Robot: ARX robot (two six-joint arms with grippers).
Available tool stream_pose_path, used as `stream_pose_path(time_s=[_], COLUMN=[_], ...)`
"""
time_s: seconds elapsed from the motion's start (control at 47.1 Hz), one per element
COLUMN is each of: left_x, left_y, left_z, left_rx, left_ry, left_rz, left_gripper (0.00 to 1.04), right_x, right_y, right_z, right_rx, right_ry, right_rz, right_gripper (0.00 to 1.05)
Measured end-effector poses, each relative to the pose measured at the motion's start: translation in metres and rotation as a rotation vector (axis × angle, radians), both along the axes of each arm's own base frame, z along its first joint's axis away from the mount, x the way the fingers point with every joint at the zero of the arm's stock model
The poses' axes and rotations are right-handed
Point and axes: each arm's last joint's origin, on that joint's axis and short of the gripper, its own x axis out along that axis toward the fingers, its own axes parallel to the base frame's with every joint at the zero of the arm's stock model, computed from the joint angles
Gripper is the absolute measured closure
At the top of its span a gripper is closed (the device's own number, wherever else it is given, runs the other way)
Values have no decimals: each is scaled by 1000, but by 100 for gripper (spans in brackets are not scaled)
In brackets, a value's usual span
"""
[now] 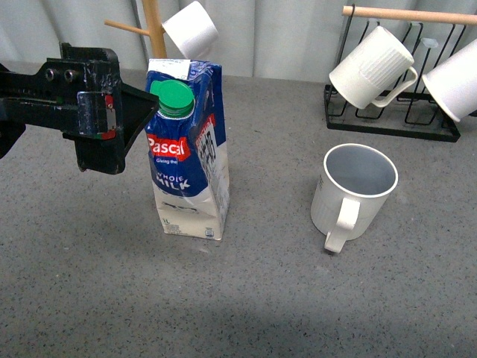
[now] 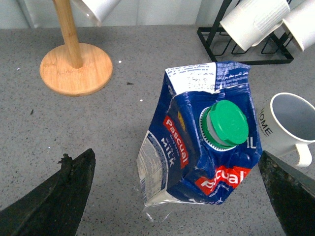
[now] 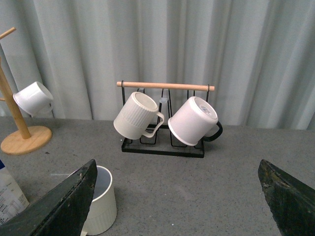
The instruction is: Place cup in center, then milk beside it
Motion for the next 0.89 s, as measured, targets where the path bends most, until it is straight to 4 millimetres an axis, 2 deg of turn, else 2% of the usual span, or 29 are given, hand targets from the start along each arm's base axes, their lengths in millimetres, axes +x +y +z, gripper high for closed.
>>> stream_pose_path(time_s=[0.361,0.509,0.891], left_x=[8,13,21], left_y=[-24,-25,-27], left_z=[0,-10,-20], left_rx=[34,70,94], left_ry=[15,49,73], left_rz=[-132,-127,-116], left_gripper=[6,6,6], right_x=[0,0,0], right_y=[0,0,0], right_z=[0,0,0], right_rx=[0,0,0], right_ry=[0,0,0], right_rz=[0,0,0], right_gripper=[9,9,9])
